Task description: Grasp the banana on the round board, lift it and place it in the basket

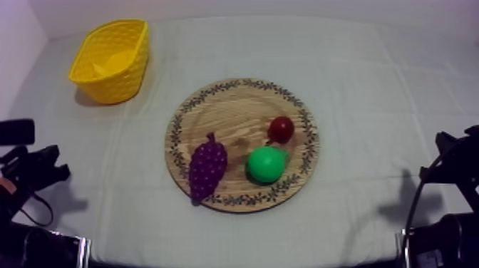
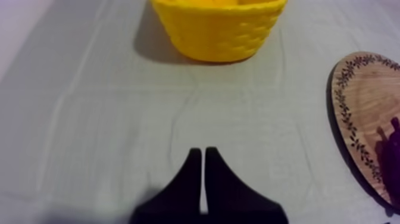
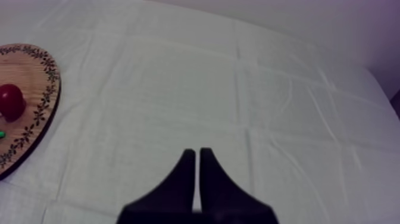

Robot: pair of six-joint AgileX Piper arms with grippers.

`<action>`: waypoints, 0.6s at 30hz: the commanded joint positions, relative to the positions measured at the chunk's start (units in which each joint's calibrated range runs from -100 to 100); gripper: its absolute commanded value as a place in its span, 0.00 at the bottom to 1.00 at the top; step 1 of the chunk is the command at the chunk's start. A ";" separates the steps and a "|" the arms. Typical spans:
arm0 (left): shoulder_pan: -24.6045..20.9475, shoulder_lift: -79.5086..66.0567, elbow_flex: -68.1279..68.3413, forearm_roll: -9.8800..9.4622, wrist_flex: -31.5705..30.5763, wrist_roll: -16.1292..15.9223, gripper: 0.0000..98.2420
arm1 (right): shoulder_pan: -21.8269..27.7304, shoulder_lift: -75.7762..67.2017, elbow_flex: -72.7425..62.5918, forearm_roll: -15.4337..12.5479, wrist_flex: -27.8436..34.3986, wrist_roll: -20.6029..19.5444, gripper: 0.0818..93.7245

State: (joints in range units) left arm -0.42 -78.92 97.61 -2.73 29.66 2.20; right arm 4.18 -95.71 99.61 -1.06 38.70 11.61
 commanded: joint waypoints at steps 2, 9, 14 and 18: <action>0.07 -15.82 1.64 0.49 2.14 -1.39 0.00 | 0.03 -0.05 0.05 0.01 0.01 -0.01 0.00; 1.08 -20.40 2.12 0.73 2.49 7.20 0.00 | 0.03 -0.05 0.05 0.01 0.01 -0.01 0.00; 1.29 -20.75 2.16 0.75 2.51 8.97 0.00 | 0.03 -0.05 0.05 0.01 0.01 -0.01 0.00; 1.32 -20.80 2.16 0.75 2.51 8.28 0.00 | 0.03 -0.05 0.05 0.01 0.01 -0.01 0.00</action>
State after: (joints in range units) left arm 0.88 -99.70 99.78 -2.00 32.16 11.02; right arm 4.18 -95.71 99.61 -1.06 38.70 11.61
